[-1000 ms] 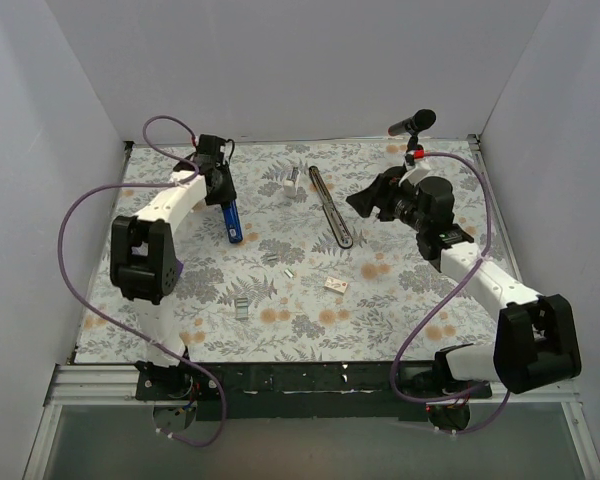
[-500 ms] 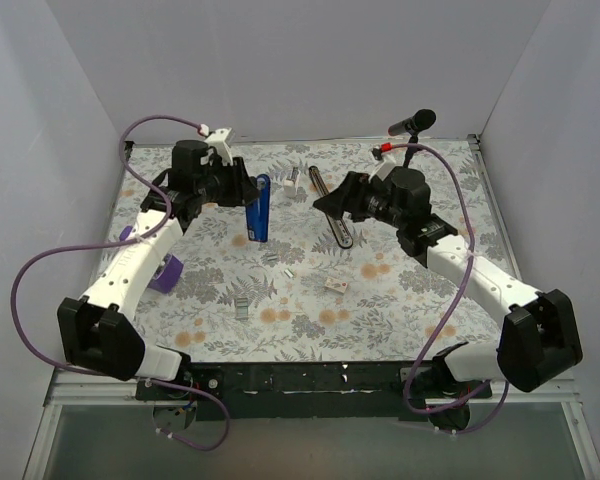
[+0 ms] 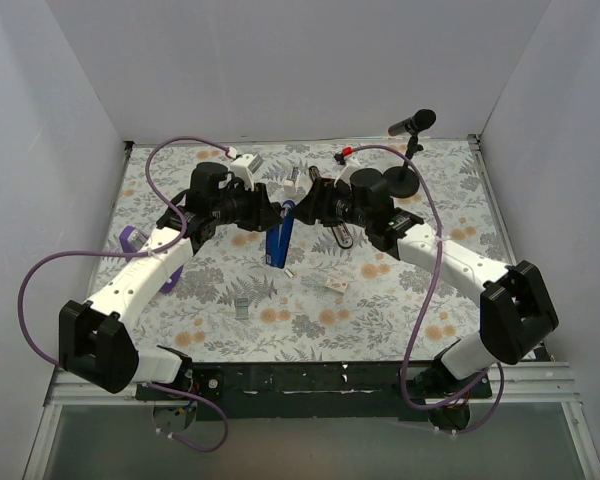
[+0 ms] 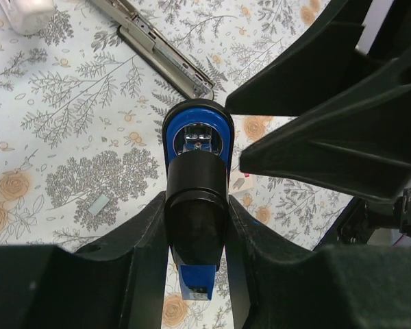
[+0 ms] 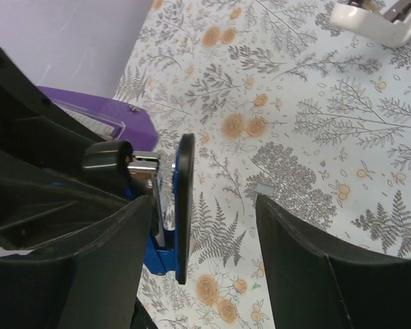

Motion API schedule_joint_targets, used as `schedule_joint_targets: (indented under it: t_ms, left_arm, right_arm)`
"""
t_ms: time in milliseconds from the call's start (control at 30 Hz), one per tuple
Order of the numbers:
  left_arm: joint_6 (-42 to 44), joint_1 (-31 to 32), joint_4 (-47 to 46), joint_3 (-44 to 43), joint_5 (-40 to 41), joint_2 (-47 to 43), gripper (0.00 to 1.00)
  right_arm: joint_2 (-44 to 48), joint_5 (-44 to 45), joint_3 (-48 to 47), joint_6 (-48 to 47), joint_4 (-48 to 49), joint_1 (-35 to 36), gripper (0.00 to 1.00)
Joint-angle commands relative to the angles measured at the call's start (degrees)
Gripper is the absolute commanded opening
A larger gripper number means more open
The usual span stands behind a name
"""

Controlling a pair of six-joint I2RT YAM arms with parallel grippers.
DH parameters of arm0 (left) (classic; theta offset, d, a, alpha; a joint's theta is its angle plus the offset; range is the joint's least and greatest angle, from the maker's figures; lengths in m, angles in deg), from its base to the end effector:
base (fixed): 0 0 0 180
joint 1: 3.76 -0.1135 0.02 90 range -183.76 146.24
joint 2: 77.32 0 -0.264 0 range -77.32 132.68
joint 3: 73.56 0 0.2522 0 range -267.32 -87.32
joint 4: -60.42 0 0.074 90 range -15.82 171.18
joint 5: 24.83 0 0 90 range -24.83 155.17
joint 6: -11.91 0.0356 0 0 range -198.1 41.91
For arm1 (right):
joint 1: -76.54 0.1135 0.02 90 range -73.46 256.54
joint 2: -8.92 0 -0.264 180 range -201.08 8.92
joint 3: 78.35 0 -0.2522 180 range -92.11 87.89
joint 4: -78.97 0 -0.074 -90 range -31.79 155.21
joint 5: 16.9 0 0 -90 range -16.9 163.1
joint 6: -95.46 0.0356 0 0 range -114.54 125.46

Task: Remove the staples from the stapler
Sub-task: Unload the staple at the center of the board.

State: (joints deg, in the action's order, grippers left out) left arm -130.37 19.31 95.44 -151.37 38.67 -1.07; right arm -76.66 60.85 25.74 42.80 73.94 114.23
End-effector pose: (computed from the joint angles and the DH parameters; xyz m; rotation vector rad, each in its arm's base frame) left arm 0.2676 -0.1313 0.3184 -0.3039 2.3435 -1.2075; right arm 0.2751 0.2221 0.3067 -0.1686 1.9634 1.0899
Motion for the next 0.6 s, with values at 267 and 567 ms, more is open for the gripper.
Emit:
schedule_joint_targets:
  t_ms: [267,567]
  left_arm:
    - [1.7,0.7,-7.8,0.9,-6.5,-3.9,0.00]
    - [4.1,0.7,-8.6,2.2,-8.5,-4.3,0.00]
  right_arm:
    - [-5.3,-1.4,-5.3,-0.3,-0.4,1.5,0.57]
    - [-7.4,-8.8,-4.3,0.0,4.8,1.1,0.19]
